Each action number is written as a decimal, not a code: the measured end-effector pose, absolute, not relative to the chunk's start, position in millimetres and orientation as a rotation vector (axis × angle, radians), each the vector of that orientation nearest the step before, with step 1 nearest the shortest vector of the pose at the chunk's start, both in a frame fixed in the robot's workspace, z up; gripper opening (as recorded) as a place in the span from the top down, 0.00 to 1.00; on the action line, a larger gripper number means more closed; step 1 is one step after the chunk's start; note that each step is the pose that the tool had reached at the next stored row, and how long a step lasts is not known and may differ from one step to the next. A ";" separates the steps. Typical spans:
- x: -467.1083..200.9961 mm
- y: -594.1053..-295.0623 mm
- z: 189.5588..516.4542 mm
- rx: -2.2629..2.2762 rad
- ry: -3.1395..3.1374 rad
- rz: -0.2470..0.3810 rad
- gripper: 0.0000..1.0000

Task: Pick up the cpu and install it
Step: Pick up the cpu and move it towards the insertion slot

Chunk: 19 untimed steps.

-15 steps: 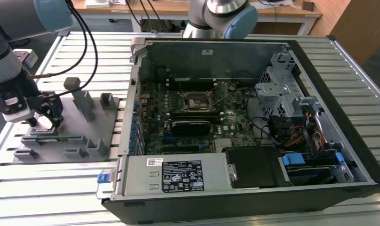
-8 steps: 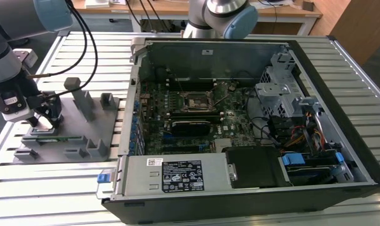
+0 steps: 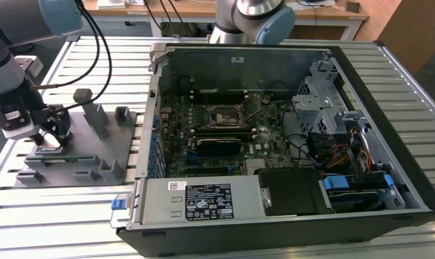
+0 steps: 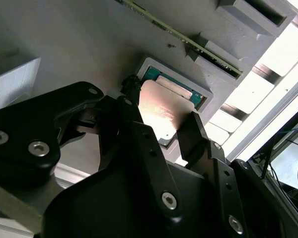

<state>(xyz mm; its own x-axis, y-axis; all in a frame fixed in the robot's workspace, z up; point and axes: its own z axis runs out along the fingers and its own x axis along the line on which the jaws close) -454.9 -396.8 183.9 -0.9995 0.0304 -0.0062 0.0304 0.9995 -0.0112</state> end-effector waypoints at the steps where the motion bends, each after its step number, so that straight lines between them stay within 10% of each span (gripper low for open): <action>1: -454.8 -396.8 184.8 0.047 3.135 -0.018 0.46; 19: -454.8 -396.8 196.7 0.047 3.135 -0.016 0.46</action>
